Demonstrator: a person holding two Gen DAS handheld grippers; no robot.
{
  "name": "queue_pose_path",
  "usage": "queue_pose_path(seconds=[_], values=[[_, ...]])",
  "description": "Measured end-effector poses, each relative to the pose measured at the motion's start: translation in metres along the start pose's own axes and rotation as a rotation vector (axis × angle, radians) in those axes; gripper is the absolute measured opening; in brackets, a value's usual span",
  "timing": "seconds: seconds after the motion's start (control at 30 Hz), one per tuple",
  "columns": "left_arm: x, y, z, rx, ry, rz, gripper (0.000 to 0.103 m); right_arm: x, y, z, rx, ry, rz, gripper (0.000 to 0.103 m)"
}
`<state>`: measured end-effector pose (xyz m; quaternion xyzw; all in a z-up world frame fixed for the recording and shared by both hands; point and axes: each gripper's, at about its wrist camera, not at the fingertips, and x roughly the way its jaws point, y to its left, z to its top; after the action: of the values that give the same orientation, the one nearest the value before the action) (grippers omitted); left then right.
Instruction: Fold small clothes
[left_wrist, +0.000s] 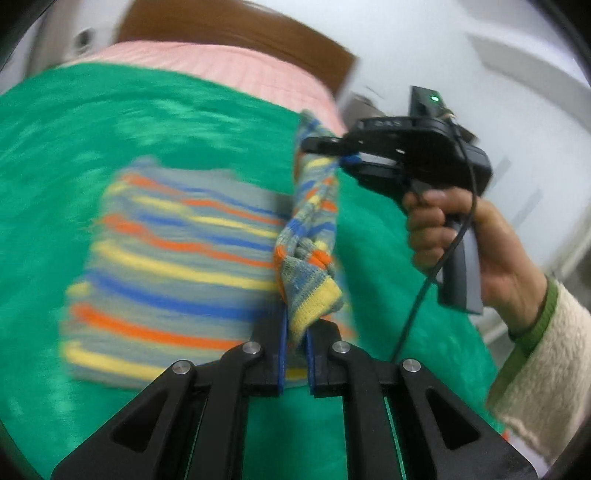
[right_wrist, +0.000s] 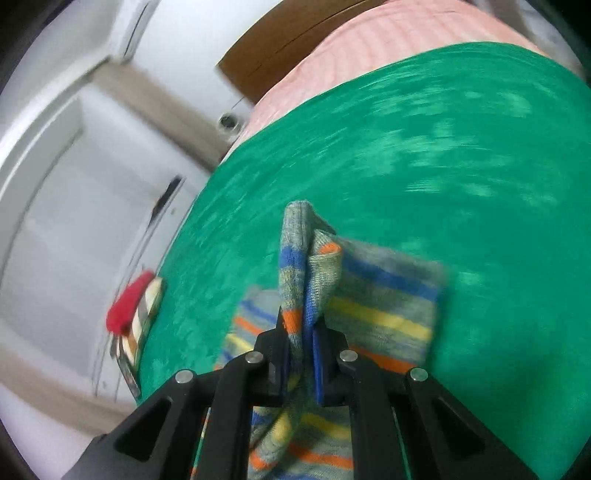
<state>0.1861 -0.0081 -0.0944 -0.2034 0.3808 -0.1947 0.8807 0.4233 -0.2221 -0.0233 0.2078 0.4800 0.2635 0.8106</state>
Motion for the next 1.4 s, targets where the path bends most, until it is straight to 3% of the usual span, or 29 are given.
queue_pose_path(seconds=[0.17,0.33,0.43,0.47,0.5,0.57,0.63,0.8,0.83,0.9,0.97,1.07,1.13,1.17,1.27,1.4], values=[[-0.016,0.063,-0.006,-0.137,-0.010,0.091,0.006,0.102,0.058,-0.008,-0.091,0.113,-0.037,0.011],[-0.016,0.081,-0.015,-0.149,-0.008,0.152,0.008,0.150,0.083,-0.027,-0.118,0.143,-0.058,0.011],[-0.022,0.086,-0.017,-0.159,-0.013,0.204,0.027,0.159,0.083,-0.038,-0.084,0.136,0.028,0.028],[-0.029,0.092,-0.020,-0.167,-0.016,0.217,0.050,0.157,0.078,-0.040,-0.049,0.139,0.072,0.037],[-0.035,0.093,-0.021,-0.171,-0.025,0.236,0.071,0.154,0.076,-0.041,-0.020,0.130,0.095,0.038],[-0.049,0.094,-0.025,-0.176,-0.071,0.235,0.089,0.136,0.076,-0.044,-0.017,0.076,0.100,0.038],[-0.052,0.097,-0.022,-0.190,-0.107,0.210,0.091,0.113,0.079,-0.046,-0.068,0.028,0.065,0.040],[-0.026,0.101,-0.013,-0.180,-0.075,0.219,0.090,0.042,0.101,-0.082,-0.345,0.005,-0.080,0.040],[-0.022,0.102,-0.013,-0.174,-0.065,0.241,0.084,0.029,0.104,-0.096,-0.397,0.005,-0.096,0.040],[-0.015,0.104,-0.017,-0.161,-0.035,0.283,0.059,0.009,0.111,-0.133,-0.478,0.006,-0.121,0.041],[-0.017,0.106,-0.024,-0.166,-0.032,0.297,0.056,0.001,0.102,-0.163,-0.485,0.022,-0.136,0.050],[-0.026,0.102,-0.028,-0.162,-0.015,0.318,0.054,0.022,0.072,-0.190,-0.396,0.108,-0.206,0.051],[-0.036,0.100,-0.029,-0.163,0.001,0.337,0.054,0.020,0.066,-0.201,-0.391,0.074,-0.226,0.052],[-0.041,0.101,-0.028,-0.167,0.003,0.342,0.059,0.014,0.072,-0.205,-0.406,0.051,-0.245,0.055],[-0.067,0.099,-0.021,-0.166,-0.044,0.389,0.090,-0.009,0.083,-0.211,-0.403,-0.001,-0.233,0.060],[-0.097,0.091,-0.019,-0.087,-0.119,0.484,0.100,-0.056,0.094,-0.228,-0.429,-0.110,-0.285,0.087]])
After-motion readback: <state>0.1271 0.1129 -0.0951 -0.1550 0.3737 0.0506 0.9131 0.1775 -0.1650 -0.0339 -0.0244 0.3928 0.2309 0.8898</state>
